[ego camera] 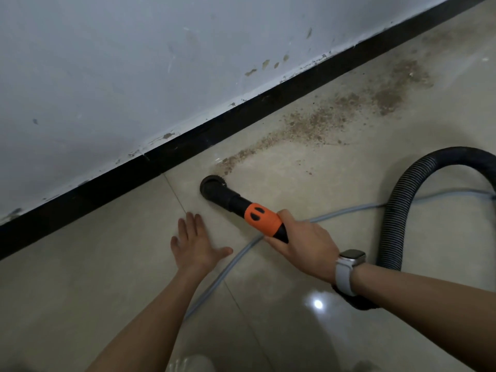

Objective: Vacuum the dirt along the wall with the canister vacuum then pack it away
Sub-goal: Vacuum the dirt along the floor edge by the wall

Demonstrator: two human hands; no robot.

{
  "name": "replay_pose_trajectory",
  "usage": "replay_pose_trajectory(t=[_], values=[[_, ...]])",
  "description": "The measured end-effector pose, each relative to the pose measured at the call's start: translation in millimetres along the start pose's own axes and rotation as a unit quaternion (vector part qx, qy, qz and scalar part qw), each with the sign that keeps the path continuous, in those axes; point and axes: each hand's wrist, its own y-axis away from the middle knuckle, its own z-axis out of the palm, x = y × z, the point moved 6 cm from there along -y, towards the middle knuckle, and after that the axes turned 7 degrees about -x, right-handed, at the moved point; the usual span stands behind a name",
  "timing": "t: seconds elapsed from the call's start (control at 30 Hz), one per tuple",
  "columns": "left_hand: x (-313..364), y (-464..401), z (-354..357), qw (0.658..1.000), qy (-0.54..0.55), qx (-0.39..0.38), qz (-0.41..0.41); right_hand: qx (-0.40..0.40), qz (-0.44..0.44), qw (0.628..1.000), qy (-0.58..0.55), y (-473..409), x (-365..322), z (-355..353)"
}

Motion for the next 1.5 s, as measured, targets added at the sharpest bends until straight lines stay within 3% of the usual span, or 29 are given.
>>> replay_pose_trajectory(t=[0.3,0.53,0.9,1.2,1.5], values=[[-1.4,-0.1,1.6,1.0,-0.007,-0.002,0.007,0.05,0.102,0.991,-0.077,-9.3,32.6,-27.7],[-3.4,0.6,1.3,1.0,0.003,0.025,0.005,-0.012,-0.044,0.999,0.016,-9.4,-40.2,7.6],[-1.1,0.6,0.6,1.0,-0.005,0.007,0.014,0.053,0.128,0.987,-0.086,-31.8,33.8,-40.6],[-1.2,0.1,1.6,1.0,0.0,0.016,0.004,-0.002,-0.017,1.0,0.013,-29.2,-39.1,0.3],[4.8,0.3,-1.5,1.0,-0.006,-0.031,-0.004,0.061,0.125,0.989,-0.057,-41.9,56.8,-44.8]])
